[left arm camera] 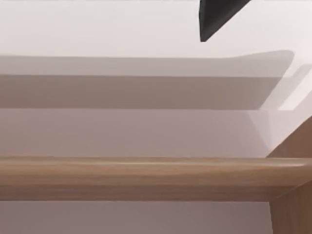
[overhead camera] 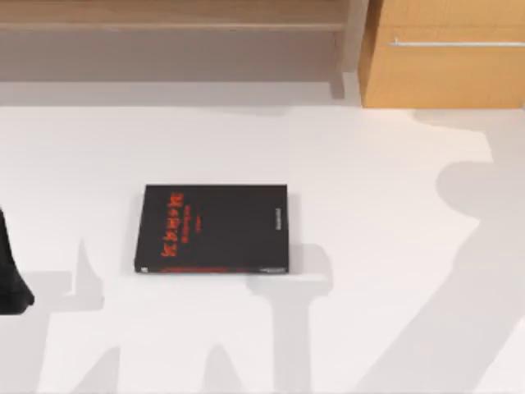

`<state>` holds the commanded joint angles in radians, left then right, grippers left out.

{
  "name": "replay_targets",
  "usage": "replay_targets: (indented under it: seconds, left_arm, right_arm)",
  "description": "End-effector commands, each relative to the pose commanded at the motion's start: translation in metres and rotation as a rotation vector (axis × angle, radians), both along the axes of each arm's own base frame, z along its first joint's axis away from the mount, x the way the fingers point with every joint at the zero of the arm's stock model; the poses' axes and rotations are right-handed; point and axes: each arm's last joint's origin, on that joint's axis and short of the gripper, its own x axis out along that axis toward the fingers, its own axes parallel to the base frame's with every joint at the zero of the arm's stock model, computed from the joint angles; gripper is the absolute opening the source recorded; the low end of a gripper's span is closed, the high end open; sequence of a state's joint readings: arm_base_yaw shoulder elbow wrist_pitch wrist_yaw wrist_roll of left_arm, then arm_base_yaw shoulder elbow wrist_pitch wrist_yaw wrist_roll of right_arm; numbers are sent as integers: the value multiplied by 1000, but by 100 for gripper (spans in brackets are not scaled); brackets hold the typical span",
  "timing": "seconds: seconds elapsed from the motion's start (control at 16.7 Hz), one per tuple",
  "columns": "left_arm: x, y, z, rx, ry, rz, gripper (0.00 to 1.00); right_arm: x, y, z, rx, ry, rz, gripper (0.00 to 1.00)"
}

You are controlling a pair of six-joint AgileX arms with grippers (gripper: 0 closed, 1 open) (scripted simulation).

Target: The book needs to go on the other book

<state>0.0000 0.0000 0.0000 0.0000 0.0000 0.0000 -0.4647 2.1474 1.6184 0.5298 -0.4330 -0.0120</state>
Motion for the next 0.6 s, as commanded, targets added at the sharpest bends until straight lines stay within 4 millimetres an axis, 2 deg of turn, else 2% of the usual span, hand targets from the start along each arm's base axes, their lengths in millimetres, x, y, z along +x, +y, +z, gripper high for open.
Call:
replay_targets:
  seconds: [0.18,0.36,0.6]
  left_arm:
    - [0,0,0,0,0,0,100]
    - [0,0,0,0,0,0,100]
    - [0,0,0,0,0,0,100]
  right_arm:
    - [-1,-1,2,-1,-6,-3,0]
    - [-9,-6,21,-9,-67,-29,0]
    - [-24,-20,35,-6,-102,-88,0]
